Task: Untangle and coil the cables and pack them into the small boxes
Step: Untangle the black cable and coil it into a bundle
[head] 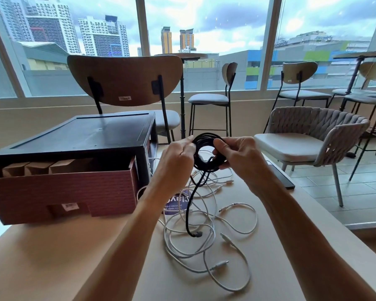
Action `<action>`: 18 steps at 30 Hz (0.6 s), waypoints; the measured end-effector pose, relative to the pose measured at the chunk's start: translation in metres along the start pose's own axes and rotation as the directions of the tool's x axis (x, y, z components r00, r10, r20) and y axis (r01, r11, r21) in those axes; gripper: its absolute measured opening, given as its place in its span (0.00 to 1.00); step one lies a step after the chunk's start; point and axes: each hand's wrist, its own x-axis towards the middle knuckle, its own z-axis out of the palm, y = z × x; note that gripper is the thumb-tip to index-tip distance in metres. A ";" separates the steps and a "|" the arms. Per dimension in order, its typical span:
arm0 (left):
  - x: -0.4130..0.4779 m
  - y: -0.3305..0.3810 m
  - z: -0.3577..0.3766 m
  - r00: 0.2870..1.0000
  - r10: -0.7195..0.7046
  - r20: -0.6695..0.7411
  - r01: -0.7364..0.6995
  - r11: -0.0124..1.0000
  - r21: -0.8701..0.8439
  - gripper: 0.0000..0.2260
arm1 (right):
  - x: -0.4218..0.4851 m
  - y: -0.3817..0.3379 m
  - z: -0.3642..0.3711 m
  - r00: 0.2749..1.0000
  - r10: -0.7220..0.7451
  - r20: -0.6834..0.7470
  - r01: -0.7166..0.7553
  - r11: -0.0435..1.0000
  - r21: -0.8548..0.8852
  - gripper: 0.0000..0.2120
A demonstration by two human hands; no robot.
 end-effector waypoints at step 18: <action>0.001 -0.010 0.006 0.975 -0.193 -0.107 0.126 0.887 -0.444 0.11 | -0.005 0.000 0.019 0.995 -0.052 0.082 0.054 0.998 -0.021 0.07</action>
